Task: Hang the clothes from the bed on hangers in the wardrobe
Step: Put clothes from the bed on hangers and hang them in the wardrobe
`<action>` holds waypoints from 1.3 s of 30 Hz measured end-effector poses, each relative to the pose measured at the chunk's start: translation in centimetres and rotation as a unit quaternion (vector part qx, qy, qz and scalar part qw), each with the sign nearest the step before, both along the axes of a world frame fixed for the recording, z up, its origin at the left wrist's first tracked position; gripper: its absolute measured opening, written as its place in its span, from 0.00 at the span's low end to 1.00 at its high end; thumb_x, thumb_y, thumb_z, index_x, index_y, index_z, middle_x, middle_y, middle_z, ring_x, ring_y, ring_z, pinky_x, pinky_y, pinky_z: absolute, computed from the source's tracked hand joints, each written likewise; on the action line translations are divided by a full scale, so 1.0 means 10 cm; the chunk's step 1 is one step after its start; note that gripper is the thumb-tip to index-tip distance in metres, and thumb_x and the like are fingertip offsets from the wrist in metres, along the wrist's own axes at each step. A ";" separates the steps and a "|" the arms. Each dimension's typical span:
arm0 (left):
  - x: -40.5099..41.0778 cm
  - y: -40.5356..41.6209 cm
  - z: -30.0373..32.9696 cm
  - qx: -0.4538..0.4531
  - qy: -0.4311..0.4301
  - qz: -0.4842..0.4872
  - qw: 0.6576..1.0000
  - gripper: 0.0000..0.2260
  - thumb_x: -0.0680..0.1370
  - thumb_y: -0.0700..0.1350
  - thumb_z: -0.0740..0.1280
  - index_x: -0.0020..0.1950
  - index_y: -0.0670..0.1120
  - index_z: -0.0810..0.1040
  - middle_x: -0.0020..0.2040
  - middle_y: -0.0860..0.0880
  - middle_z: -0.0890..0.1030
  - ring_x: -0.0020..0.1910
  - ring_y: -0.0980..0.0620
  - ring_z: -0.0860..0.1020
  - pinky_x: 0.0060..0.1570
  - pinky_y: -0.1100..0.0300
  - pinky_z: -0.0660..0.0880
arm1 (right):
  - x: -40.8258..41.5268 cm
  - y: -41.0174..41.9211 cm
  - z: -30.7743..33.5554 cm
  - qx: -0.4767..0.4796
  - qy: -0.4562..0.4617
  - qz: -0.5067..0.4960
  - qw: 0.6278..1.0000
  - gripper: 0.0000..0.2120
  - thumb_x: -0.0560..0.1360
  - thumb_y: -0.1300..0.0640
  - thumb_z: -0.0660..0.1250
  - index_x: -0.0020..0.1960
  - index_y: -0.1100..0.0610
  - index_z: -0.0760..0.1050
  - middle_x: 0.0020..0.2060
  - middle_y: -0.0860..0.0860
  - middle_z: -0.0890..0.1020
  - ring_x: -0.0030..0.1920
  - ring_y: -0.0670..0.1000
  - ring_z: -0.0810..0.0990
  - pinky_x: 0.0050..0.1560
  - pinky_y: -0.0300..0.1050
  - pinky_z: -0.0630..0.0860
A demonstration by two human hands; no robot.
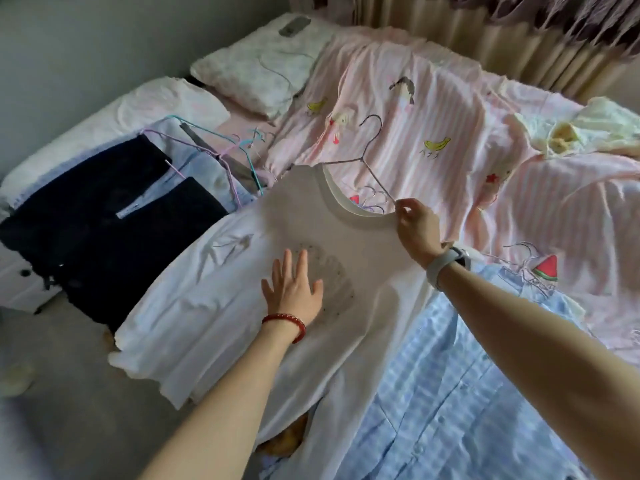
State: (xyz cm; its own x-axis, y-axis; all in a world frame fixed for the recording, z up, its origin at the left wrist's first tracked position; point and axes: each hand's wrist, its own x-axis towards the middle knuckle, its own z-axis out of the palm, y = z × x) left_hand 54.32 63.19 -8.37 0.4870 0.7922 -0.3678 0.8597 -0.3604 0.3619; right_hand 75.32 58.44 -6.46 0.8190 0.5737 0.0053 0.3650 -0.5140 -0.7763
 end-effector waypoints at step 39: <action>-5.18 -3.44 0.93 0.260 0.097 0.553 0.786 0.19 0.72 0.46 0.56 0.54 0.38 0.79 0.52 0.37 0.80 0.50 0.37 0.79 0.47 0.43 0.77 | -5.29 -1.50 0.70 0.039 -0.237 0.723 0.648 0.20 0.71 0.54 0.52 0.51 0.60 0.79 0.48 0.57 0.82 0.55 0.62 0.78 0.55 0.65 0.70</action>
